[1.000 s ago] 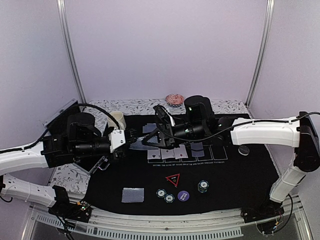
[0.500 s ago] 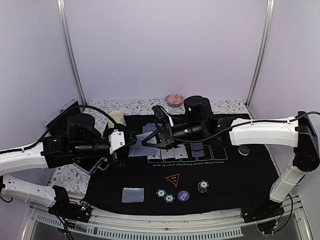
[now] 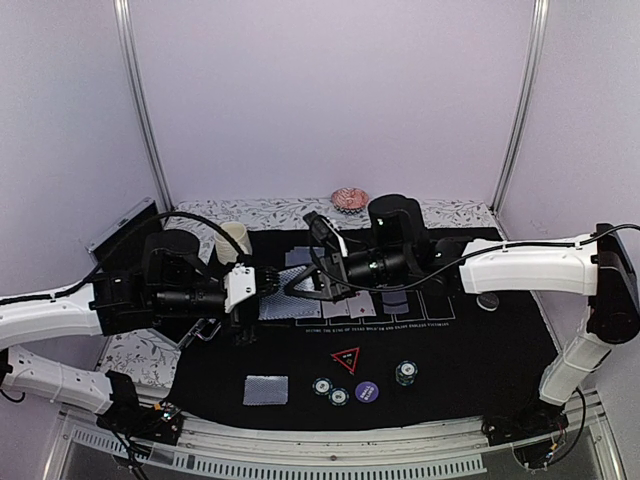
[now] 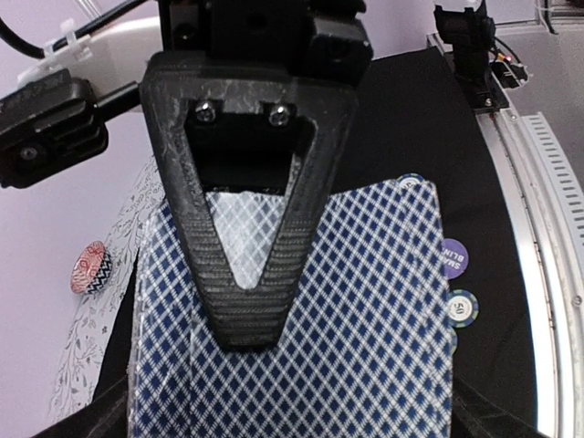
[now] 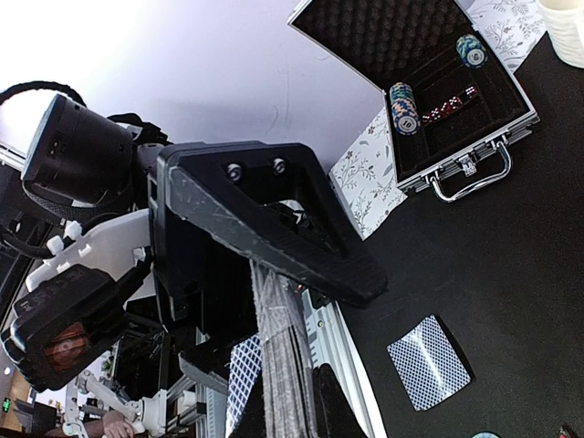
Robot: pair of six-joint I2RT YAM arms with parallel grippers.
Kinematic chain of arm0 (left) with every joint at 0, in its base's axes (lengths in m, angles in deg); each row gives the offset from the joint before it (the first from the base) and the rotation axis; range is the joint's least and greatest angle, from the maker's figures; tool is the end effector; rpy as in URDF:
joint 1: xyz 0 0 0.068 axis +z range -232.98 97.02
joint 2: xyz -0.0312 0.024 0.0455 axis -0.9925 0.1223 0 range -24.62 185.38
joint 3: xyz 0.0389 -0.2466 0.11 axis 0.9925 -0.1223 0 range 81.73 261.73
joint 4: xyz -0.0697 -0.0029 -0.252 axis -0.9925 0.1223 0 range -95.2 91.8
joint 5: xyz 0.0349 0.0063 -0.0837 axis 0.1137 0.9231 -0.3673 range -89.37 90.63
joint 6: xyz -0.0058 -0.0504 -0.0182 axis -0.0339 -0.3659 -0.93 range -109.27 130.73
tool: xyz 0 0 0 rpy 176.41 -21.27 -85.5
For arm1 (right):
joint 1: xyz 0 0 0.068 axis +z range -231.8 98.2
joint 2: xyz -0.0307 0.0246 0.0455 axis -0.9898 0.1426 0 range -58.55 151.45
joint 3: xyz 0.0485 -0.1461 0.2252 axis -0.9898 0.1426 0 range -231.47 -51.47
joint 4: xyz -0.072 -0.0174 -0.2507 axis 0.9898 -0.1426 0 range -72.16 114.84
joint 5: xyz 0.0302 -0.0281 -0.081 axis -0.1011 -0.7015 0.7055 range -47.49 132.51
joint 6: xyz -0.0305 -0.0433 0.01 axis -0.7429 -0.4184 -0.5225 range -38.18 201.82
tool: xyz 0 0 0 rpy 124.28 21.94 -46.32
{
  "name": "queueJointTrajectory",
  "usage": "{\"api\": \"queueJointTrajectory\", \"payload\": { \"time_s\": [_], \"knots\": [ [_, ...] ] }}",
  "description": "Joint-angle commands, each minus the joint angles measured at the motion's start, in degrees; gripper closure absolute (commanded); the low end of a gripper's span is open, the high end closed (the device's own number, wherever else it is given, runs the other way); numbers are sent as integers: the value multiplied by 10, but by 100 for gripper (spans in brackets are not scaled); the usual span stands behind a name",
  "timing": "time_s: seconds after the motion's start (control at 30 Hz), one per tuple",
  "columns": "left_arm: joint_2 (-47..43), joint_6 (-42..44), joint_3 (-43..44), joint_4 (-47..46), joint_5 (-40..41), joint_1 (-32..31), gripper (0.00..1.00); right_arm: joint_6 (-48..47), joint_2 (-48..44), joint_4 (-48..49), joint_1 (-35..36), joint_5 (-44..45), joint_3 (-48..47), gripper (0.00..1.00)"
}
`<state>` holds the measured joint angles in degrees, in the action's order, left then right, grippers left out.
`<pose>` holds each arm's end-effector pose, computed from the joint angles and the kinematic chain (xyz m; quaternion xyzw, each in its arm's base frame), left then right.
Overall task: Distribute texas hold em gaming equipment
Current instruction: Pass from the left arm to the right, then pass from the right arm to the left
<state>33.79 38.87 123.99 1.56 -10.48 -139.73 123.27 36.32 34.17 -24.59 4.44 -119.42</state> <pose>0.1227 -0.1995 0.2855 0.5993 0.5760 -0.2141 0.5130 0.1902 0.3357 0.2882 -0.2954 0.7292 0.5950 0.1643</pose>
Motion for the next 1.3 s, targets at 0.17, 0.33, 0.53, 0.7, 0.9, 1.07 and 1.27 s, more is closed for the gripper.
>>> {"api": "queueJointTrajectory", "payload": {
  "time_s": [0.17,0.33,0.53,0.7,0.9,1.07,1.27],
  "knots": [
    [0,-9,9,-1,6,0,21,-23,-19,19,11,2,-4,98],
    [8,-8,16,10,-5,0,33,-25,-17,19,12,4,-8,96],
    [6,-6,15,12,-7,0,42,-27,-19,18,14,8,-9,92],
    [7,-6,15,12,-6,0,42,-28,-23,18,14,11,-9,88],
    [5,-8,16,12,-4,0,49,-33,-28,13,14,21,-9,82],
    [4,-11,17,12,-4,2,49,-37,-33,6,14,29,-7,75],
    [0,-11,17,12,1,2,50,-49,-43,-31,14,60,-6,66]
  ]
}}
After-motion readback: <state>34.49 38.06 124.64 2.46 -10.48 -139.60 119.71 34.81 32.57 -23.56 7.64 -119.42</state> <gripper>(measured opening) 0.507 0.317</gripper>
